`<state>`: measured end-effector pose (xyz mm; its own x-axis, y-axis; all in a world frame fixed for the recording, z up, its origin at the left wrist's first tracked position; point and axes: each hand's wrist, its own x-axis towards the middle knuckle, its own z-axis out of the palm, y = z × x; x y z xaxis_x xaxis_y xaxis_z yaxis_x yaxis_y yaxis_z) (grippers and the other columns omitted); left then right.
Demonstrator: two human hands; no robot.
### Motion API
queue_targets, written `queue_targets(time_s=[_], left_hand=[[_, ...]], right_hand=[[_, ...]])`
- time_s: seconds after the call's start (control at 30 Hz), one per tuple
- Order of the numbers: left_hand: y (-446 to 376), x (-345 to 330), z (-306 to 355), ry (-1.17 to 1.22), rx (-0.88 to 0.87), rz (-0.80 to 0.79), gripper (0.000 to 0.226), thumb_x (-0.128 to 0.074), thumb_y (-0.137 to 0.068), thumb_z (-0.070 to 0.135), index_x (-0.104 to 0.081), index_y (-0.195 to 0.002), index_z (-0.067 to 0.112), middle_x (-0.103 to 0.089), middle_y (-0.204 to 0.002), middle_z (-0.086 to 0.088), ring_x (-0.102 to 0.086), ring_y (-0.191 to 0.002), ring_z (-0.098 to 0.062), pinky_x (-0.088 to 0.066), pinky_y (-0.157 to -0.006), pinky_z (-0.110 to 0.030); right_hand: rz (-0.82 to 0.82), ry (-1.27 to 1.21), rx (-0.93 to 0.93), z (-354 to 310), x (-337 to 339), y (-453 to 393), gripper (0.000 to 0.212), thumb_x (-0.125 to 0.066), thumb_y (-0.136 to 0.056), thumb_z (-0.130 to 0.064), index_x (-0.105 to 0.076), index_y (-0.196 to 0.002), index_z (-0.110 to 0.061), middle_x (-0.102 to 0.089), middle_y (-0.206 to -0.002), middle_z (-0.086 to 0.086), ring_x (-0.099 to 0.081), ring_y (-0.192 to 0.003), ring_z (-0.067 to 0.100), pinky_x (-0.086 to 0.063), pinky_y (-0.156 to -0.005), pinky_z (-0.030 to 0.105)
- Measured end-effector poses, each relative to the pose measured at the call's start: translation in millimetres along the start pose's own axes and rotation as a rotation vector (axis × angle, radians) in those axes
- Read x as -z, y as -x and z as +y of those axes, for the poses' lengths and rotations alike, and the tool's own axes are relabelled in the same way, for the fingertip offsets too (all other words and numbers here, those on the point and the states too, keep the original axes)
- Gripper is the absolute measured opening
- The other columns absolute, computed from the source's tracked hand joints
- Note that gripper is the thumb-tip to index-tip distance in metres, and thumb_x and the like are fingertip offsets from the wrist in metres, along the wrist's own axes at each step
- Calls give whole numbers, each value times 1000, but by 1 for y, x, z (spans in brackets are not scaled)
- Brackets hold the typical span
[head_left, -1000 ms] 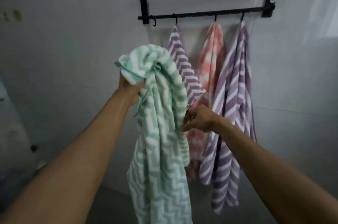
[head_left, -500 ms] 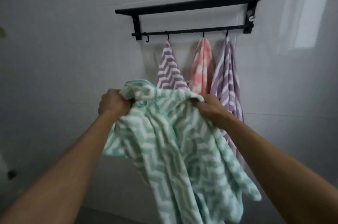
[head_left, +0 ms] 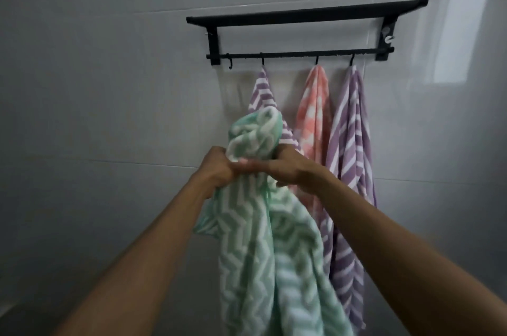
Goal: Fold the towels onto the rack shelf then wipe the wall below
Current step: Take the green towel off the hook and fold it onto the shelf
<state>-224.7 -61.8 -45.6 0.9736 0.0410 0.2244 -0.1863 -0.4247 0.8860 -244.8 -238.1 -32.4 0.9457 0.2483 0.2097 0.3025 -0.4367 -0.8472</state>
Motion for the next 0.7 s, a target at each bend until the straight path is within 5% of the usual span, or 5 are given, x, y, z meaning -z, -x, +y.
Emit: queue_targets(time_s=[0.1,0.17,0.37,0.57,0.7], left_hand=[[1,1,3,-52,-4,-113,49,-97,-55,37,-76,-90,9,-78,-84,-5,-75,-76,-20,-63,-70,-36],[2,9,-1,19,19,-197,48,-96,-56,34,-77,-92,8,-78,-84,-7,-76,-78,-24,-63,-72,-38],[-8,17,-12,161,1,-147,47,-75,-83,44,-75,-101,1,-77,-94,-17,-70,-75,-25,-59,-75,-40],[-23,35,-23,105,-86,69,49,-58,-96,49,-69,-98,1,-74,-89,-10,-66,-75,-22,-54,-71,-36],[-20,29,-10,141,-179,84,57,-60,-93,53,-62,-94,-4,-61,-78,-5,-56,-70,-16,-45,-67,-31]], right_hand=[[270,-85,-40,2,-5,-10,23,-67,-95,-27,-66,-112,-11,-71,-103,13,-72,-82,28,-63,-56,40],[346,-273,-85,6,1,-14,9,-58,-100,-21,-64,-102,-13,-70,-96,11,-72,-78,27,-62,-53,41],[479,-412,-165,14,13,-21,25,-54,-100,-23,-66,-113,-5,-72,-104,15,-72,-89,35,-63,-70,54],[578,-315,-142,18,34,-23,19,-52,-91,-23,-69,-85,-15,-72,-90,9,-71,-91,35,-56,-69,41],[434,-202,-49,9,32,-16,31,-65,-89,-21,-62,-119,-15,-69,-110,9,-68,-88,21,-57,-72,31]])
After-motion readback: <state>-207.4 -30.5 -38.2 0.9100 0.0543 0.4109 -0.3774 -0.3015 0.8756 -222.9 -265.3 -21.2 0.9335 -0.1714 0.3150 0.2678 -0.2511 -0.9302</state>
